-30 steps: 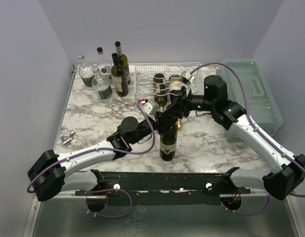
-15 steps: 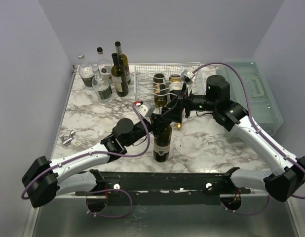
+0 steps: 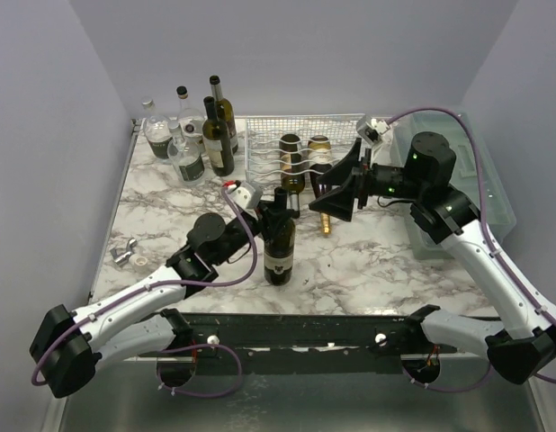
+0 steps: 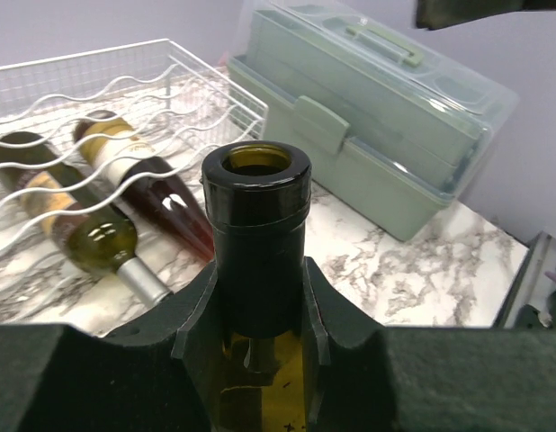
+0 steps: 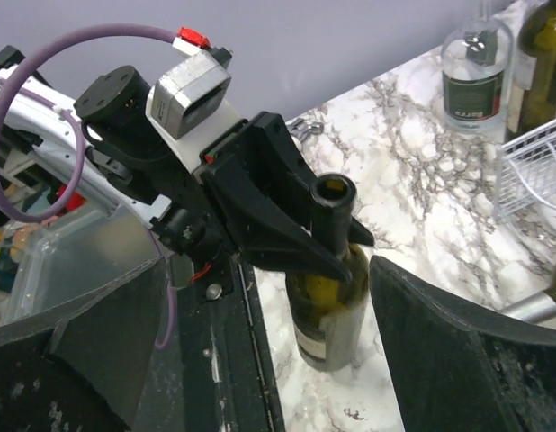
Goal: Take the wine bottle off the wine rack
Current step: Pick up the wine bottle from the wine rack, then place the wine bottle at the center of the board.
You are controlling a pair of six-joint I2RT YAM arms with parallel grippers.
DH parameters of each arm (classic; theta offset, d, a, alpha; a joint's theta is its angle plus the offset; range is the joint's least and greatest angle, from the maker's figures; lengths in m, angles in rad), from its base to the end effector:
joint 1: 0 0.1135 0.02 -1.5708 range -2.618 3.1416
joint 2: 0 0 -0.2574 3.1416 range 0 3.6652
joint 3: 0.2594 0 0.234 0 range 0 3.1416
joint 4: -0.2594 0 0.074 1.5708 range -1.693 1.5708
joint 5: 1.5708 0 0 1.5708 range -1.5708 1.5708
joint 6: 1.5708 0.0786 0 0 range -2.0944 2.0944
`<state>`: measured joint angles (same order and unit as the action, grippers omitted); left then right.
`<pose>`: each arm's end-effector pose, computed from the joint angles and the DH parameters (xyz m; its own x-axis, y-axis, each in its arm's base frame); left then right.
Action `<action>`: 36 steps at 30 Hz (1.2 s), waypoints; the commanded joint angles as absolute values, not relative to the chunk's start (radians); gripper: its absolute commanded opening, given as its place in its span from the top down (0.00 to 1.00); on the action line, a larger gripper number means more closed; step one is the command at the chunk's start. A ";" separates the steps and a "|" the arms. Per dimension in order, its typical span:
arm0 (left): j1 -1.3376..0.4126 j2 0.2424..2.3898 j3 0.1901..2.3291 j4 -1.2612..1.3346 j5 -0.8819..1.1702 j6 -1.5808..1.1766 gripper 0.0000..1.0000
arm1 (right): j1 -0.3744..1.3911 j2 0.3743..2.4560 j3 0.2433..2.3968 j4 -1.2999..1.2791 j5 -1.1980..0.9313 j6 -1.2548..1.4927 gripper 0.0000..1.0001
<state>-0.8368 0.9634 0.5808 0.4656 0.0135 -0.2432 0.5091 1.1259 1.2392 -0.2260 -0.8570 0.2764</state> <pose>0.1716 -0.1918 0.3088 -0.1271 -0.2186 -0.9675 0.7427 0.6255 -0.2389 0.1909 0.1746 0.4169 -0.3605 0.0034 -0.9327 -0.9111 0.2128 0.3529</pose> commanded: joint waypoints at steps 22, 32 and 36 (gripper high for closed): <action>-0.382 0.699 0.674 0.355 -0.152 -0.039 1.00 | 0.396 0.956 0.970 -0.394 -0.870 -0.249 0.01; -0.137 0.795 0.696 0.477 -0.078 -0.009 1.00 | 0.350 0.875 0.799 -0.313 -0.851 -0.327 0.01; -0.027 0.859 0.711 0.521 -0.002 -0.037 1.00 | 0.322 0.861 0.764 -0.300 -0.867 -0.338 0.01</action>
